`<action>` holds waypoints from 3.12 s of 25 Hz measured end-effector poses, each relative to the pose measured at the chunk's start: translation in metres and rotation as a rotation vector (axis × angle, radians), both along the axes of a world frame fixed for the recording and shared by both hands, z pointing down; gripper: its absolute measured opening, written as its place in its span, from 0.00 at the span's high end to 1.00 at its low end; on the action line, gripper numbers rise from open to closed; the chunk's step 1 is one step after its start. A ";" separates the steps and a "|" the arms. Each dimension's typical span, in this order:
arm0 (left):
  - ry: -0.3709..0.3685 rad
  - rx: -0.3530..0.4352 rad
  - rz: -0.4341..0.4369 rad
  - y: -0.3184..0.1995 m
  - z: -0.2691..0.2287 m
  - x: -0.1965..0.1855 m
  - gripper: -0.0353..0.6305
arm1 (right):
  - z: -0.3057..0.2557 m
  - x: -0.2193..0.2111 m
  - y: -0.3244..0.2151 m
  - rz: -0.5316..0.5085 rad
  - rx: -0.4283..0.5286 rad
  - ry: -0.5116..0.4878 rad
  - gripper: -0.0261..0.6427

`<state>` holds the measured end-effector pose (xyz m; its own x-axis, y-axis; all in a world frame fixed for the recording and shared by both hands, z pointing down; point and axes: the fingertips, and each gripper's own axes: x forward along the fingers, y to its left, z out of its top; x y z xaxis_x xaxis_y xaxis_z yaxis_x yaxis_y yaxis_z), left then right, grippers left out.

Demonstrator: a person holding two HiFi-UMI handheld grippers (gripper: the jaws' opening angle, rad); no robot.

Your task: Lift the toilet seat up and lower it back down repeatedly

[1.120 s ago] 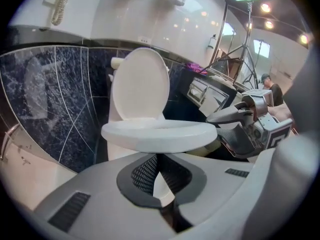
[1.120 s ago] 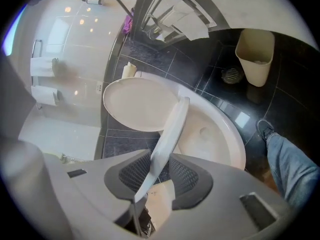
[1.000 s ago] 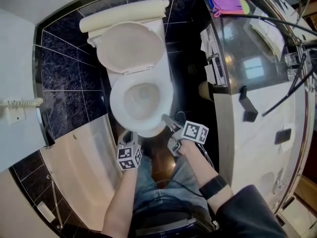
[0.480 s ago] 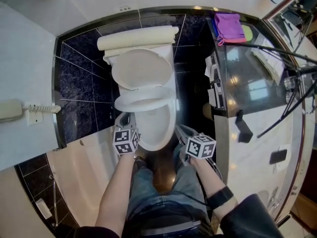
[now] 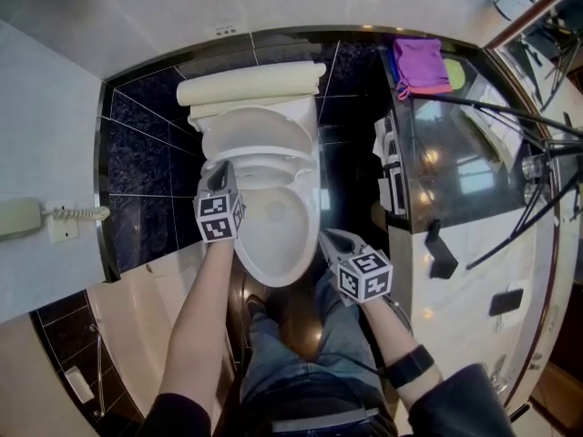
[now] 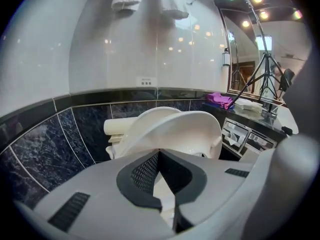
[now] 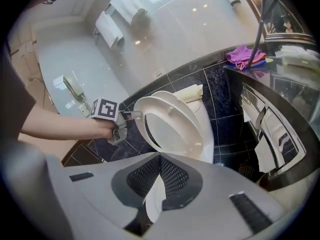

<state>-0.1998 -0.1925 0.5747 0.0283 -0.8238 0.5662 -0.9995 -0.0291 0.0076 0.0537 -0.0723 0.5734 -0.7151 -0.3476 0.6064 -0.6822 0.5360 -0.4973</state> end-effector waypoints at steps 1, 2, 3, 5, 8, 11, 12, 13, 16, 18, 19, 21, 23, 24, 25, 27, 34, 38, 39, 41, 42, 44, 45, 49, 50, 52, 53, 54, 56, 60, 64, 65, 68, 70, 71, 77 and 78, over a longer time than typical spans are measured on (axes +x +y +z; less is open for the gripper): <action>-0.010 -0.007 0.000 -0.006 0.002 -0.002 0.95 | -0.002 0.001 -0.003 -0.002 0.005 0.000 0.94; -0.019 -0.013 0.001 -0.011 0.003 -0.003 0.95 | -0.004 0.003 -0.006 0.000 0.008 -0.001 0.94; -0.026 -0.017 0.002 -0.014 0.004 -0.003 0.95 | -0.005 0.004 -0.009 0.003 0.010 -0.002 0.94; -0.032 -0.019 0.004 -0.017 0.004 -0.003 0.95 | -0.007 0.006 -0.012 0.003 0.015 0.000 0.94; -0.034 -0.024 0.003 -0.014 0.004 -0.003 0.95 | -0.008 0.007 -0.014 -0.004 0.025 0.004 0.94; -0.037 -0.033 0.008 -0.004 0.002 -0.001 0.95 | -0.009 0.007 -0.015 -0.006 0.032 0.006 0.94; -0.038 -0.034 0.013 0.000 0.001 0.000 0.95 | -0.011 0.006 -0.015 -0.008 0.037 0.007 0.94; -0.040 -0.033 0.018 0.004 -0.002 0.001 0.95 | -0.013 0.006 -0.015 -0.011 0.044 0.010 0.94; -0.043 -0.026 0.034 0.018 -0.016 0.007 0.95 | -0.021 0.005 -0.017 -0.019 0.074 0.024 0.94; -0.043 -0.022 0.049 0.030 -0.028 0.013 0.95 | -0.029 0.004 -0.016 -0.020 0.091 0.033 0.94; -0.043 -0.019 0.061 0.037 -0.035 0.016 0.95 | -0.033 0.004 -0.016 -0.020 0.100 0.039 0.94; -0.042 -0.010 0.089 0.050 -0.048 0.024 0.95 | -0.042 0.005 -0.015 -0.024 0.123 0.060 0.94; -0.036 -0.001 0.110 0.065 -0.062 0.029 0.95 | -0.051 0.006 -0.013 -0.031 0.152 0.088 0.94; -0.032 0.004 0.117 0.072 -0.070 0.030 0.95 | -0.056 0.006 -0.012 -0.034 0.169 0.102 0.94; -0.030 0.013 0.122 0.080 -0.079 0.031 0.95 | -0.061 0.005 -0.011 -0.037 0.188 0.115 0.94; -0.022 0.033 0.131 0.095 -0.097 0.031 0.95 | -0.073 0.004 -0.009 -0.035 0.221 0.135 0.94; 0.019 0.093 0.152 0.157 -0.153 0.035 0.95 | -0.114 0.009 0.015 -0.021 0.306 0.188 0.94; 0.021 0.126 0.156 0.191 -0.178 0.027 0.95 | -0.129 0.007 0.030 -0.019 0.331 0.207 0.94; 0.021 0.133 0.154 0.201 -0.182 0.025 0.95 | -0.132 0.007 0.035 -0.020 0.337 0.213 0.94; 0.029 0.145 0.139 0.220 -0.188 0.018 0.95 | -0.137 0.007 0.046 -0.018 0.345 0.224 0.94; 0.035 0.149 0.132 0.229 -0.190 0.014 0.95 | -0.139 0.007 0.052 -0.016 0.348 0.229 0.94; 0.047 0.155 0.124 0.244 -0.193 0.008 0.95 | -0.145 0.007 0.060 -0.008 0.359 0.235 0.94; 0.054 0.155 0.121 0.250 -0.194 0.005 0.95 | -0.148 0.007 0.063 -0.003 0.366 0.237 0.94; 0.077 0.140 0.123 0.273 -0.195 0.000 0.95 | -0.157 0.004 0.077 0.012 0.383 0.242 0.94; 0.078 0.139 0.127 0.278 -0.195 -0.001 0.95 | -0.158 0.003 0.081 0.016 0.384 0.242 0.94; 0.081 0.138 0.134 0.284 -0.195 -0.001 0.95 | -0.158 0.002 0.087 0.020 0.384 0.242 0.94; 0.083 0.137 0.137 0.287 -0.194 -0.002 0.96 | -0.158 0.001 0.090 0.021 0.384 0.243 0.94; 0.084 0.134 0.138 0.289 -0.192 -0.002 0.95 | -0.157 0.001 0.093 0.020 0.383 0.244 0.94; 0.085 0.128 0.143 0.292 -0.189 -0.003 0.96 | -0.155 0.001 0.099 0.022 0.379 0.247 0.94; 0.100 0.135 0.155 0.294 -0.188 0.001 0.95 | -0.152 0.007 0.106 0.033 0.369 0.253 0.94; 0.093 0.155 0.168 0.289 -0.190 0.008 0.95 | -0.150 0.013 0.107 0.037 0.369 0.259 0.94; 0.090 0.156 0.172 0.289 -0.190 0.010 0.95 | -0.149 0.015 0.108 0.038 0.365 0.262 0.94; 0.087 0.147 0.178 0.291 -0.186 0.014 0.95 | -0.143 0.019 0.113 0.040 0.351 0.270 0.94; 0.081 0.144 0.178 0.289 -0.186 0.014 0.95 | -0.141 0.018 0.111 0.038 0.349 0.268 0.94; 0.077 0.143 0.178 0.288 -0.186 0.014 0.95 | -0.141 0.018 0.110 0.035 0.349 0.267 0.94; 0.069 0.133 0.166 0.278 -0.183 0.016 0.95 | -0.142 0.015 0.093 0.001 0.387 0.314 0.94; 0.067 0.131 0.165 0.276 -0.183 0.016 0.95 | -0.146 0.013 0.088 -0.005 0.401 0.330 0.94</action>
